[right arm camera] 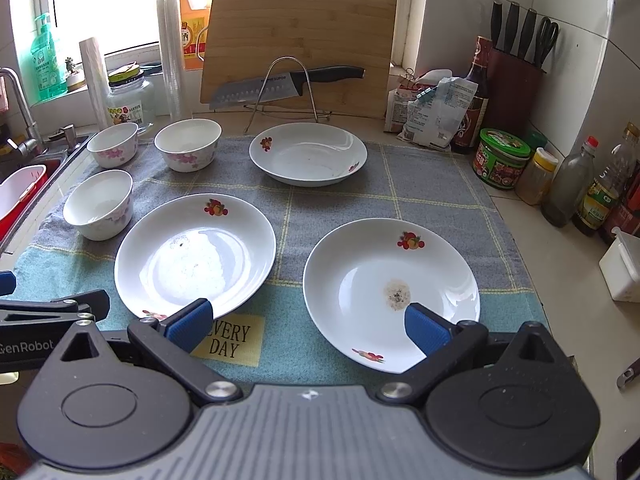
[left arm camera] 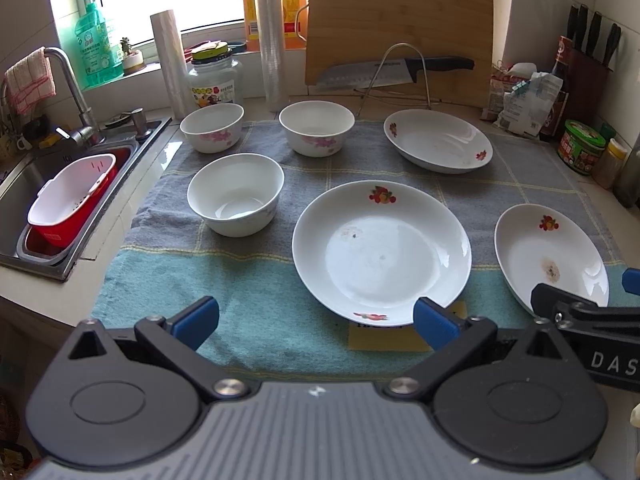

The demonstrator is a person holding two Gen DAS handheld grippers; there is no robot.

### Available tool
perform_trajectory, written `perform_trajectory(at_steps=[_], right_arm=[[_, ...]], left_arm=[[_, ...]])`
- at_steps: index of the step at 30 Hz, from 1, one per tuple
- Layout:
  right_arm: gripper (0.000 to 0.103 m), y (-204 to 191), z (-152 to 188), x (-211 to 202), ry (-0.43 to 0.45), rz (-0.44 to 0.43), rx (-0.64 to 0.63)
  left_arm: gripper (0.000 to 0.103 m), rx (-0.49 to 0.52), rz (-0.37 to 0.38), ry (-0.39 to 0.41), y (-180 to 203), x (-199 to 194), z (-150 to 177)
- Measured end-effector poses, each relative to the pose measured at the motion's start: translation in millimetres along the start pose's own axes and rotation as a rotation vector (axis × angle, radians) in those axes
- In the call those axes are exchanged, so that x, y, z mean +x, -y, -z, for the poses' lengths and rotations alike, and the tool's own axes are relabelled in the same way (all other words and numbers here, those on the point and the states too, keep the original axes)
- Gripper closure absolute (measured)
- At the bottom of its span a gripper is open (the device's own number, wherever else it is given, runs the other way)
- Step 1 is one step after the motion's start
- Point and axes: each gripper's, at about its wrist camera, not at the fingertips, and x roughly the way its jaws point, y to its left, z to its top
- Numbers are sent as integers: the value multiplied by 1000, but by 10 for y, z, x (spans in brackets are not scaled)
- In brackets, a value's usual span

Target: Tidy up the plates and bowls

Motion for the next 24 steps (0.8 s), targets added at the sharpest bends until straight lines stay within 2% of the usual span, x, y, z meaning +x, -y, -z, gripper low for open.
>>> perform_trajectory(at_steps=[12,24], right_arm=[[0,-24,14,-27,6,9,2],[0,-135,6,-123,40,36,3]], left_arm=[[1,5,8,3,-41,-18,-18],[1,12,77,46,-181,-16,-30]])
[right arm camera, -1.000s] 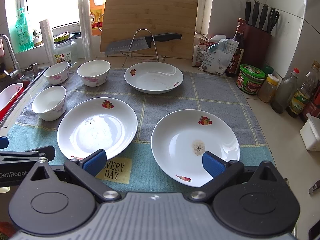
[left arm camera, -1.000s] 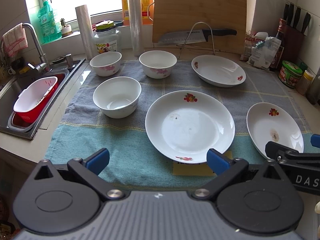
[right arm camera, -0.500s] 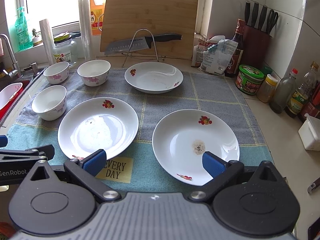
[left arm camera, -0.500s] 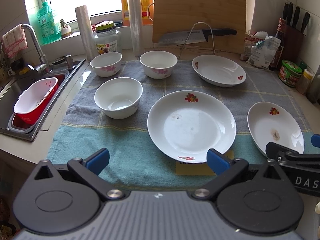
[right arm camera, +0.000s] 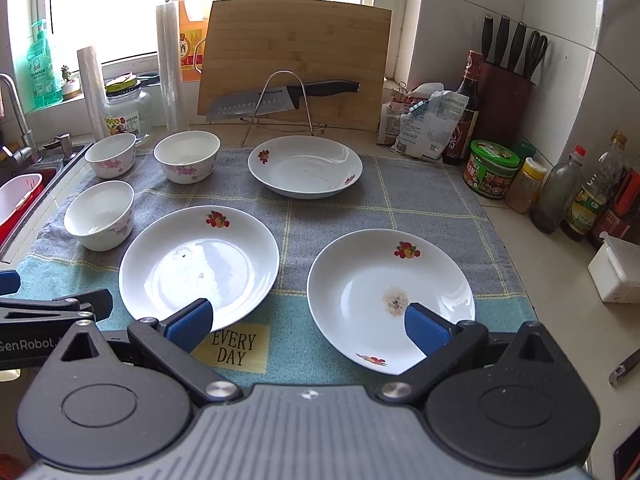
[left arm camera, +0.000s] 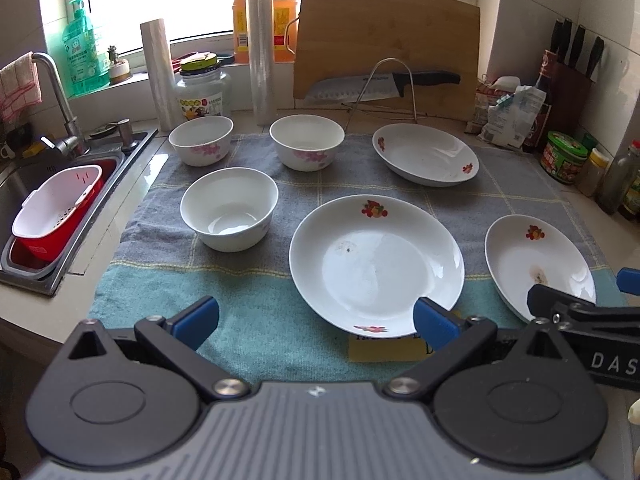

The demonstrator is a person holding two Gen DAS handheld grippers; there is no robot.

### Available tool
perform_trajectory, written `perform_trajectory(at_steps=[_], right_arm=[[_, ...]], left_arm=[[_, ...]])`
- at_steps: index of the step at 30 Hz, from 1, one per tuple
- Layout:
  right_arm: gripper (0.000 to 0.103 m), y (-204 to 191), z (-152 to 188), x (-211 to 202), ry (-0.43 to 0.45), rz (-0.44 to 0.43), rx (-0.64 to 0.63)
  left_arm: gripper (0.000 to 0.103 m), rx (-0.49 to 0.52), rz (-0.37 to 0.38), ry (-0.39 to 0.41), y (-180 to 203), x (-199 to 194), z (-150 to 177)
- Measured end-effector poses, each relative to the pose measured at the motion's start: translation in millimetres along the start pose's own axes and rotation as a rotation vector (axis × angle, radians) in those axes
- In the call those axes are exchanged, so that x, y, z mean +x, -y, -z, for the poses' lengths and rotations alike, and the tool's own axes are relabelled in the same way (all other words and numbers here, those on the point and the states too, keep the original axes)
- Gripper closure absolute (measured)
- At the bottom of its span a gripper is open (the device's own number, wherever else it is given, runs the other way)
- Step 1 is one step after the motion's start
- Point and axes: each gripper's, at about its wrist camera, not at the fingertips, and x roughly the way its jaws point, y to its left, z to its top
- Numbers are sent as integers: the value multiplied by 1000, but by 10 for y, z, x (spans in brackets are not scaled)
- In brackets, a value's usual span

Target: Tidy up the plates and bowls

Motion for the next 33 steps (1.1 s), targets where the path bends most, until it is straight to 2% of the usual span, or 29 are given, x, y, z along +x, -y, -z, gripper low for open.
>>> perform_trajectory(at_steps=[11,17,20,26,33], right_arm=[[0,-111,1,-124,66,6,1],[0,-70,39,-174,89,14,14],[0,-8,50,-119,81,37,27],[0,166,84,-29,66,57,61],[0,549,64,60,86,82,69]], left_arm=[[1,54,104,39,-130,31,-34],[1,109,155,89,-89,78,17],[1,135,169,112,-43,102,63],[1,116,284,118,28,181,101],[1,121,360,108,266,262,103]])
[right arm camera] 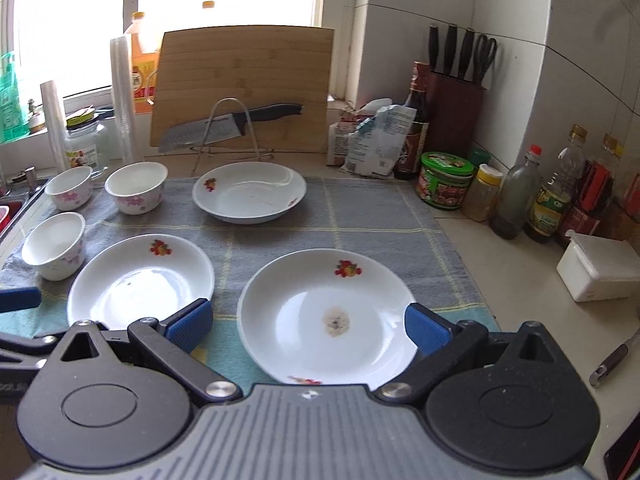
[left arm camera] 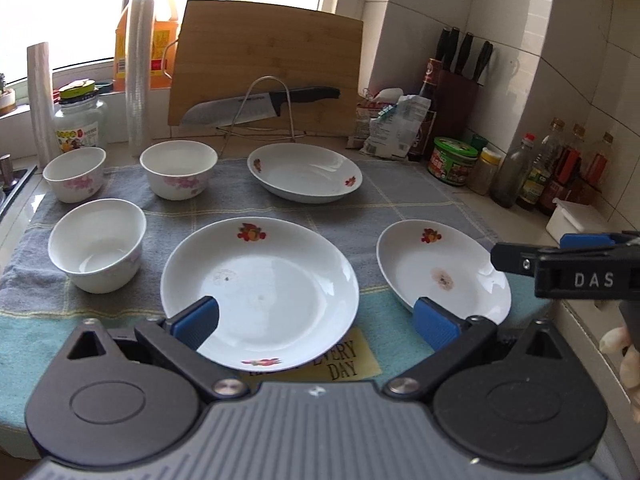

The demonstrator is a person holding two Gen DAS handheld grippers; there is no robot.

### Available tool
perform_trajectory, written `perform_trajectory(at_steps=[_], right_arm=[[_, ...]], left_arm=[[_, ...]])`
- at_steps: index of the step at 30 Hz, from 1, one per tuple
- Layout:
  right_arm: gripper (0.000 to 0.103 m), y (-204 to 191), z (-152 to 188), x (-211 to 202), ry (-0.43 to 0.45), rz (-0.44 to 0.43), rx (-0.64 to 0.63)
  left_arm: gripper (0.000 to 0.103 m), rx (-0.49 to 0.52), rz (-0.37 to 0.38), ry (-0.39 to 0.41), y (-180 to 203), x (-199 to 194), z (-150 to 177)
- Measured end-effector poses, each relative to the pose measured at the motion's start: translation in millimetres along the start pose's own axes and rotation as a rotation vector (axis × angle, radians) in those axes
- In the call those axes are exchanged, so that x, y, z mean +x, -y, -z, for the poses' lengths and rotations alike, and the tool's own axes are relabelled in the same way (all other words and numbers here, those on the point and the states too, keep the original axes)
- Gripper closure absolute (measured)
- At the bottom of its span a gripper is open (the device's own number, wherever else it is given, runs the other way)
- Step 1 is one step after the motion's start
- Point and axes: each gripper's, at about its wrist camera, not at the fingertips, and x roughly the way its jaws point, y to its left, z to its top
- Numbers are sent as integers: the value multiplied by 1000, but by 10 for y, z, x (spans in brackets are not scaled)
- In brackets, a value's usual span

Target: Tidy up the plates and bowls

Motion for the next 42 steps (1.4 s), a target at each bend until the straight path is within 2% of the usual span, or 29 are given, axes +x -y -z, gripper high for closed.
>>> perform_trajectory(at_steps=[6,11,14,19,23,27,32,36,42], right_arm=[[0,386,-86,277,-26,-21,16],[0,668,-168,565,-68,-41,33],[0,773,-208,722,-82,-43,39],[0,908,-221,946,-112,-71,43],[0,981,-221,1091,-130,-81,56],[0,1021,-216,1205,-155,-94,44],[0,1099,-222,1320,-169,-119,45],[0,1117,-219,1432,-183,-168,14],[0,1145,-221,1654,-231,-290,-29]], left_arm=[[1,74,9,-10,352,239,40],[1,83,36,-66,611,537,104],[1,87,55,-98,758,709,152],[1,178,53,-145,1028,956,274],[1,199,49,-167,1117,1173,356],[1,208,44,-173,1162,1306,407],[1,262,31,-144,1236,1374,413],[0,270,42,-123,1247,1412,408],[0,282,58,-108,1236,1437,400]])
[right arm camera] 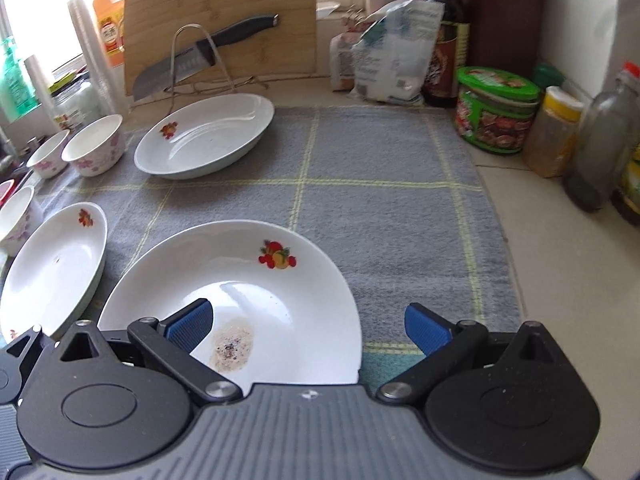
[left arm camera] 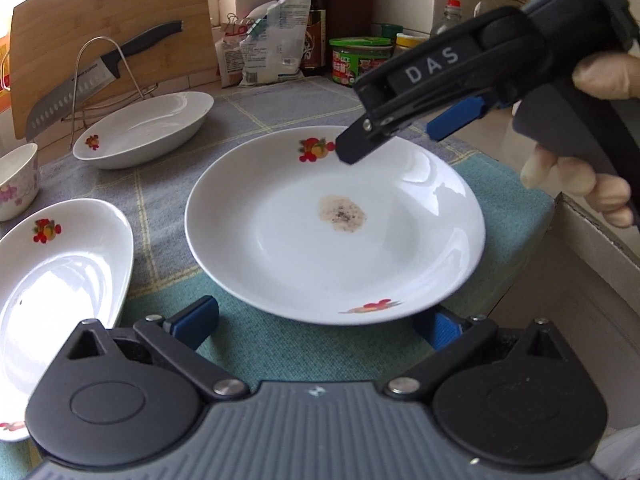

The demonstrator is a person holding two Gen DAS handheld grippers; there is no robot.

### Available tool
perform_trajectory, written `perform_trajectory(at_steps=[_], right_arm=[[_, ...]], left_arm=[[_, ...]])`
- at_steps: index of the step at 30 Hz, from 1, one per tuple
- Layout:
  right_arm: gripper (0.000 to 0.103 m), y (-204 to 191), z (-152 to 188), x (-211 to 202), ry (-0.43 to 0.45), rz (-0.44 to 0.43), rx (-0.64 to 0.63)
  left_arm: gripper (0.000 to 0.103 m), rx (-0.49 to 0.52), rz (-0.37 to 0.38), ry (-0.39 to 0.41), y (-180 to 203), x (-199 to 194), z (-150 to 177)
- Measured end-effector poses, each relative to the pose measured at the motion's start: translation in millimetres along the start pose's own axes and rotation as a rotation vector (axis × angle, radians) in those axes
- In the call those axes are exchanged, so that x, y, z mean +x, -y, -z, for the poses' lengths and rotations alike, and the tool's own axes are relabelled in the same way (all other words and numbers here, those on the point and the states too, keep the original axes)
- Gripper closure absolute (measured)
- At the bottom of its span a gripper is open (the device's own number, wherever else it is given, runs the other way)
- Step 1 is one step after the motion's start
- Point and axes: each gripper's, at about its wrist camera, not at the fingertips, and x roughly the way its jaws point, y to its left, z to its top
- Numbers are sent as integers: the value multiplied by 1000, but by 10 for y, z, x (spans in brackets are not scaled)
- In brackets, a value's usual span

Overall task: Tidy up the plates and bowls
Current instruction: 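Grasp the rim of the brown-stained white plate with the right tool, then lift the stained plate with the right tool and carry it toward the green canister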

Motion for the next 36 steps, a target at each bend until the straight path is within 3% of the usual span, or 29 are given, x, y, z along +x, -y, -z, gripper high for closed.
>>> perform_trajectory(at_steps=[20,30,36], right_arm=[[0,147,-387,568,-207,-404,-146],[0,187,-548,675,-288,-502,-234],[0,171,-554,667,-302,-509,-275]], left_arm=[[0,-1,-5,19,9,-13,25],[0,-5,-9,14,7,-10,25],[0,7,1,0,-7,10,-3]])
